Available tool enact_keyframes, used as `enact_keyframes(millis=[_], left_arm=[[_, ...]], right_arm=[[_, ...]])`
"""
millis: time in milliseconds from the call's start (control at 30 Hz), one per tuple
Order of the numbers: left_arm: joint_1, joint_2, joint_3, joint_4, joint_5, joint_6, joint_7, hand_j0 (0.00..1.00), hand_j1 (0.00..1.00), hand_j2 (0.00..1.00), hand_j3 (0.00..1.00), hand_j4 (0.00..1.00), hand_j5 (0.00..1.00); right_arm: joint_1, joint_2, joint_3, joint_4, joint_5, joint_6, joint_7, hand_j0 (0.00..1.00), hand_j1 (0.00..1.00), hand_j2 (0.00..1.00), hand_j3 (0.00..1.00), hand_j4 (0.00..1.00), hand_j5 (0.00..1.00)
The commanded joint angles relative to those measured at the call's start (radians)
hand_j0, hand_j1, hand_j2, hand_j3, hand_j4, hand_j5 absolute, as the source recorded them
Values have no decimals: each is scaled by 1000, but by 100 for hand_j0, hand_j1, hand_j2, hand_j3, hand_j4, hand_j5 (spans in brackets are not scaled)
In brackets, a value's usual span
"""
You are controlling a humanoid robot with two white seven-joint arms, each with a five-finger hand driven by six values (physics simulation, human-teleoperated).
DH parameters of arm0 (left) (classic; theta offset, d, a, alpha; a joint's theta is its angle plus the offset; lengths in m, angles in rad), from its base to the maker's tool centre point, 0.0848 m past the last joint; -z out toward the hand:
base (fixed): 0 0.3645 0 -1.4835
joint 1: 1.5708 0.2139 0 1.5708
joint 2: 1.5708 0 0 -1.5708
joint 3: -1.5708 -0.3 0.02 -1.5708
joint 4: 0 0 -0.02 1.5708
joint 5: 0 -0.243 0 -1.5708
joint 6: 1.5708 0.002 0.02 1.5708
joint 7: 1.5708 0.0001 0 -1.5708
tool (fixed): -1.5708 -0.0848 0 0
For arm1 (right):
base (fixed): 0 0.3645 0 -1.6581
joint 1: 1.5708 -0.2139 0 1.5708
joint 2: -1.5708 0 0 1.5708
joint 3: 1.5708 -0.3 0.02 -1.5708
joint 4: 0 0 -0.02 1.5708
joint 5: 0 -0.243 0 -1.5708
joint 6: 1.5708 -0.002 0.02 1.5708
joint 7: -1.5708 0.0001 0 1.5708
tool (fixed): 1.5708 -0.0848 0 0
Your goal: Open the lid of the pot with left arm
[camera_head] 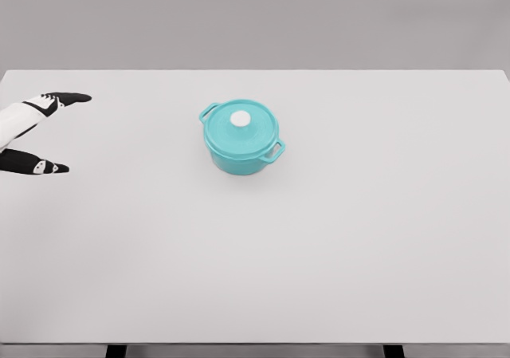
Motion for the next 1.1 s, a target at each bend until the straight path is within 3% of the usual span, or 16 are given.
enact_keyframes(millis=[0,133,267,333,433,500,533,633,733,767,833,967,1067], left_arm=[[0,3,0,1,9,2,-2,100,100,100,100,100,100],[-5,1,-4,-2,-17,2,-3,100,100,100,100,100,100],[-60,-13,-16,-45,-178,2,-9,100,100,100,100,100,100],[-64,-13,-55,-120,-255,2,-11,100,100,100,100,100,100],[-117,-45,-118,-129,-362,2,-12,100,100,100,100,100,100],[-219,-46,-263,-128,-398,2,-12,100,100,100,100,100,100],[-308,-46,-400,-119,-399,2,-11,100,100,100,100,100,100],[-549,-42,-657,-54,-402,2,-11,100,100,100,100,100,100],[-761,-53,-880,-48,-415,2,-12,100,100,100,100,100,100],[-814,-71,-906,-48,-462,2,-12,100,100,100,100,100,100],[-860,-137,-944,-30,-514,2,-12,100,100,100,100,100,100],[-965,-287,-1073,101,-517,2,-12,100,100,100,100,100,100],[-1020,-290,-1079,119,-507,2,-9,100,100,100,100,100,100]], right_arm=[[0,0,-8,-2,-2,-1,-6,100,100,100,100,100,100],[3,0,1,10,-2,1,-6,100,100,100,100,100,100],[2,0,4,4,-2,1,-6,100,100,100,100,100,100],[2,0,4,6,-2,1,-6,100,100,100,100,100,100],[2,0,4,4,-2,1,-6,100,100,100,100,100,100],[2,0,4,4,-2,1,-4,100,100,100,100,100,100],[2,0,4,6,-2,1,-6,100,100,100,100,100,100],[2,0,4,4,-2,1,-6,100,100,100,100,100,100],[2,0,4,6,-2,1,-6,100,100,100,100,100,100],[2,0,4,6,-2,1,-6,100,100,100,100,100,100],[2,0,4,4,-2,1,-6,100,100,100,100,100,100],[2,0,4,6,-2,1,-6,100,100,100,100,100,100],[2,0,4,6,-2,1,-6,100,100,100,100,100,100]])
